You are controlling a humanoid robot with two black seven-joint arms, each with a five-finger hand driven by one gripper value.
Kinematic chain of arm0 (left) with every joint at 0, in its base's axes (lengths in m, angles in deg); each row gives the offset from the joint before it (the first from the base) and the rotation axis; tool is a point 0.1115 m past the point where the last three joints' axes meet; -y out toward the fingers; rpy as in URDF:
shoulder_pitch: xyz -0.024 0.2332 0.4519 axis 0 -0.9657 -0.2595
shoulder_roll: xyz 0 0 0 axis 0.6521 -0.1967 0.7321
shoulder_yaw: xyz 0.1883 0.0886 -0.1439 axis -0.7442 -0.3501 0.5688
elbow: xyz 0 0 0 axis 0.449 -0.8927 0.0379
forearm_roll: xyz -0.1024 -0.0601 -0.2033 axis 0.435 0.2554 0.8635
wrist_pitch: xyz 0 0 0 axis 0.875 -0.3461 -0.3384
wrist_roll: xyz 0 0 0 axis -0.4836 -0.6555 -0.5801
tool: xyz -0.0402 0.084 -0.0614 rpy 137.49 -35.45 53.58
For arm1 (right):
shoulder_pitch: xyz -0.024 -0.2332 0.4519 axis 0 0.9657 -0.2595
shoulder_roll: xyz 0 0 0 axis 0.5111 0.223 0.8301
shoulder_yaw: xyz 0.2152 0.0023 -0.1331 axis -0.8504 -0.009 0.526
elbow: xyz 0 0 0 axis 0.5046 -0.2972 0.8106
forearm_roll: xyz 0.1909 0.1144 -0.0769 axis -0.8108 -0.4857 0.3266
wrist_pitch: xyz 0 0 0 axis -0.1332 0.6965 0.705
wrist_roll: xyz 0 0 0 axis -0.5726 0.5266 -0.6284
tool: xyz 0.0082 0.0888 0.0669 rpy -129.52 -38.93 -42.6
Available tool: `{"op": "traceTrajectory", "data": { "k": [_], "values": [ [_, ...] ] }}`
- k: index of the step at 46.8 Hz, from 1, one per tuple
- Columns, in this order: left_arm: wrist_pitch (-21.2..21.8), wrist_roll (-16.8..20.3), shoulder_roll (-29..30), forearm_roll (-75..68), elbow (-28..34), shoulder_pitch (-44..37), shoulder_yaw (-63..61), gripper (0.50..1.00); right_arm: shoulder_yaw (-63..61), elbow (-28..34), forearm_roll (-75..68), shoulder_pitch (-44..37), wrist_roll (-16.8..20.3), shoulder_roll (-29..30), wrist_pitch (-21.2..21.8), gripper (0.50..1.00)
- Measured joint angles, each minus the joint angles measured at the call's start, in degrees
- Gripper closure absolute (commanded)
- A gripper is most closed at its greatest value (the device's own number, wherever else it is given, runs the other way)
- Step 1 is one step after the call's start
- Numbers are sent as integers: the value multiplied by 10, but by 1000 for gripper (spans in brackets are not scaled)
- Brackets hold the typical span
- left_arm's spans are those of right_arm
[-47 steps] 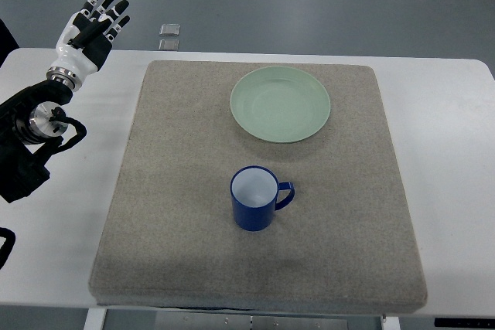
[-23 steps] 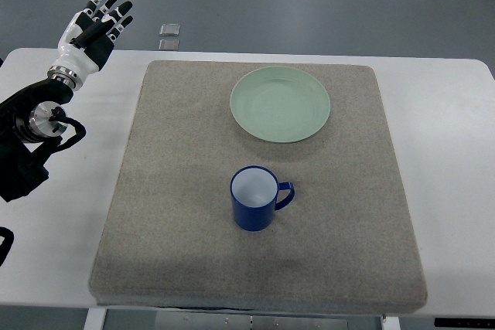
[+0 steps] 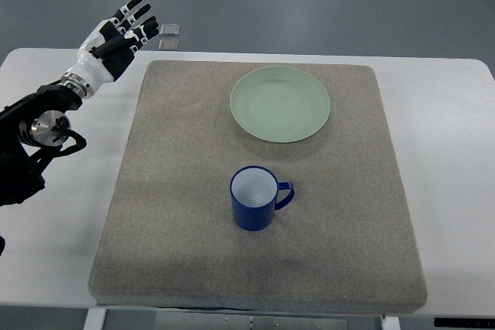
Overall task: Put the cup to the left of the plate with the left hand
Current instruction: 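Reach the left hand across the mat toward the blue mug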
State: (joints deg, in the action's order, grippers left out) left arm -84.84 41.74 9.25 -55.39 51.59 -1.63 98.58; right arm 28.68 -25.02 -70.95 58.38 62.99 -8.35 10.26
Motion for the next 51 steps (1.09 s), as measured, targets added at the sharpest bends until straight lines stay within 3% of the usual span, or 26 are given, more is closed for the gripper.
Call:
{"op": "traceTrajectory", "data": {
  "k": [6, 22, 30, 51],
  "values": [
    [-17, 0, 13, -10, -11, -1, -7, 504, 0, 0, 0, 0, 0, 0, 0, 568],
    [-114, 1, 56, -63, -51, -18, -58, 504, 0, 0, 0, 0, 0, 0, 0, 568],
    [-117, 1, 65, -92, -64, -28, -58, 504, 0, 0, 0, 0, 0, 0, 0, 568],
    [-116, 2, 122, -192, -219, -88, -58, 504, 0, 0, 0, 0, 0, 0, 0, 568]
  ]
}}
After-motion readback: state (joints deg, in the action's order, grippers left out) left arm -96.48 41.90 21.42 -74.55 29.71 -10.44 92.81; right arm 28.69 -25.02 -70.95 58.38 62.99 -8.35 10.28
